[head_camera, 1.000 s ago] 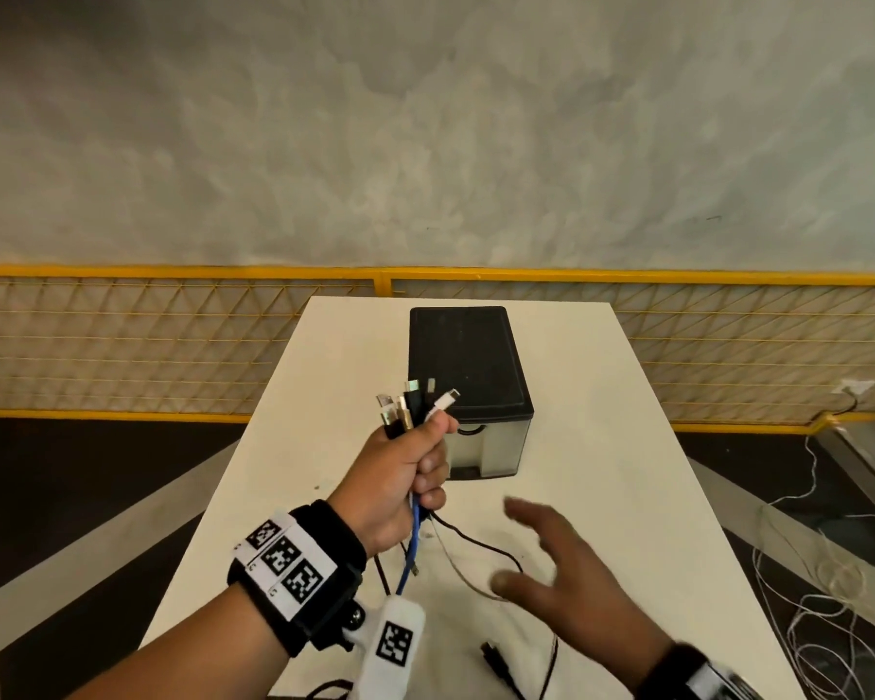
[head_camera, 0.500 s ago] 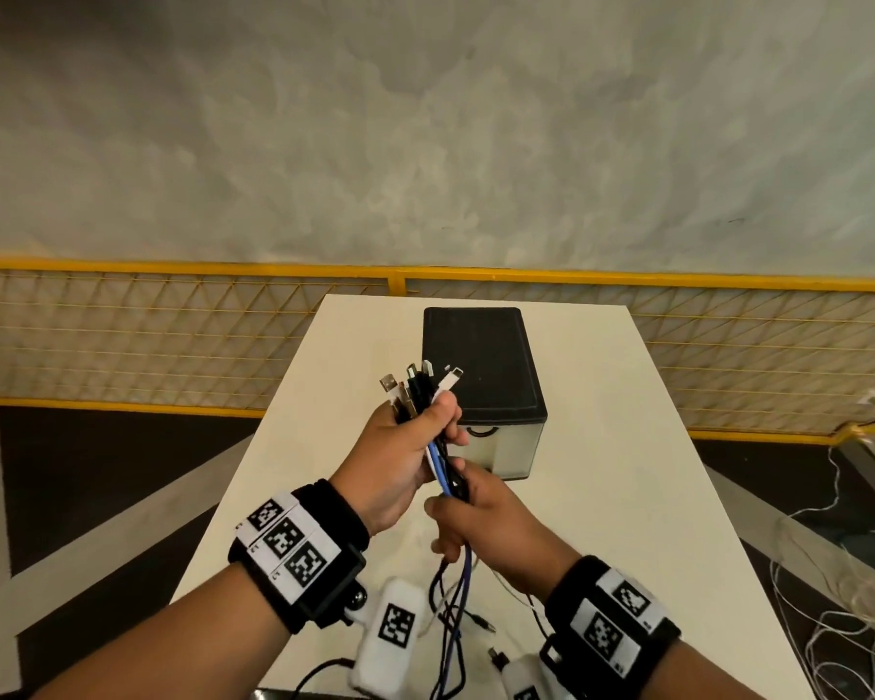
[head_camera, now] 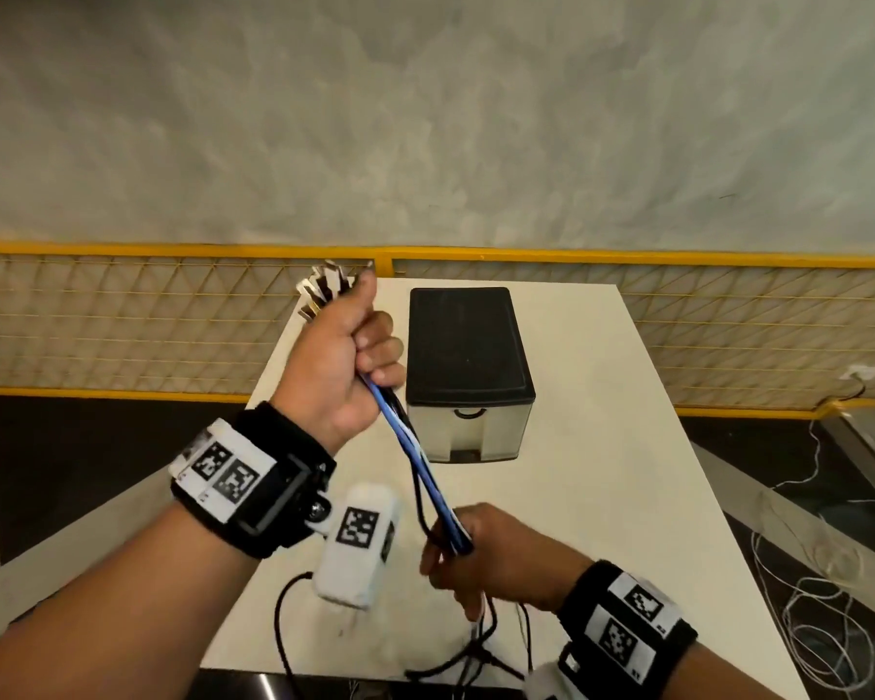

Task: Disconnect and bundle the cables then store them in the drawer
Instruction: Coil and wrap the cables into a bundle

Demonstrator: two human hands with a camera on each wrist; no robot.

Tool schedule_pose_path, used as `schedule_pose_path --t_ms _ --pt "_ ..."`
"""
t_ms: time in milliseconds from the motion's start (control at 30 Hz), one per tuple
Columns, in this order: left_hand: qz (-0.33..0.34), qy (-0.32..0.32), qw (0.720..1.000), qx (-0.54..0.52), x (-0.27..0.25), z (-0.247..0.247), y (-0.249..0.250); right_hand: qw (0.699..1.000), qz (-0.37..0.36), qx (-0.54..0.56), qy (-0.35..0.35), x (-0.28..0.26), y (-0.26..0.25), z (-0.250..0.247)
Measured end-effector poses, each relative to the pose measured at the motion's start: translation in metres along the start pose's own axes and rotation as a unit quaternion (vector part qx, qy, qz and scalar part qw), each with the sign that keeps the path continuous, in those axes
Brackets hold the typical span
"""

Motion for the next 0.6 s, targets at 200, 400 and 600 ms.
schedule_pose_path --t_ms 200,400,600 --pt "0.028 -0.013 0.999 0.024 0.004 -0.003 0.048 0.995 0.093 -0.039 0.004 -0.047 0.082 0.002" --pt "0.022 -0.035 0.999 0.029 0.001 0.013 0.040 0.993 0.101 -0.052 0.034 -0.063 0.106 0.006" --pt "0.007 -0.053 0.997 0.048 -0.002 0.024 0.025 0.992 0.051 -0.032 0.107 -0.060 0.084 -0.015"
Point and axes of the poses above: each hand's wrist, its own x-axis towards the middle knuckle, its own z-axis out of the palm, y = z × x, the point moved 3 cm from there along x, towards the middle knuckle, and after that the axes turned 7 degrees about -x, right-handed, at the moved point
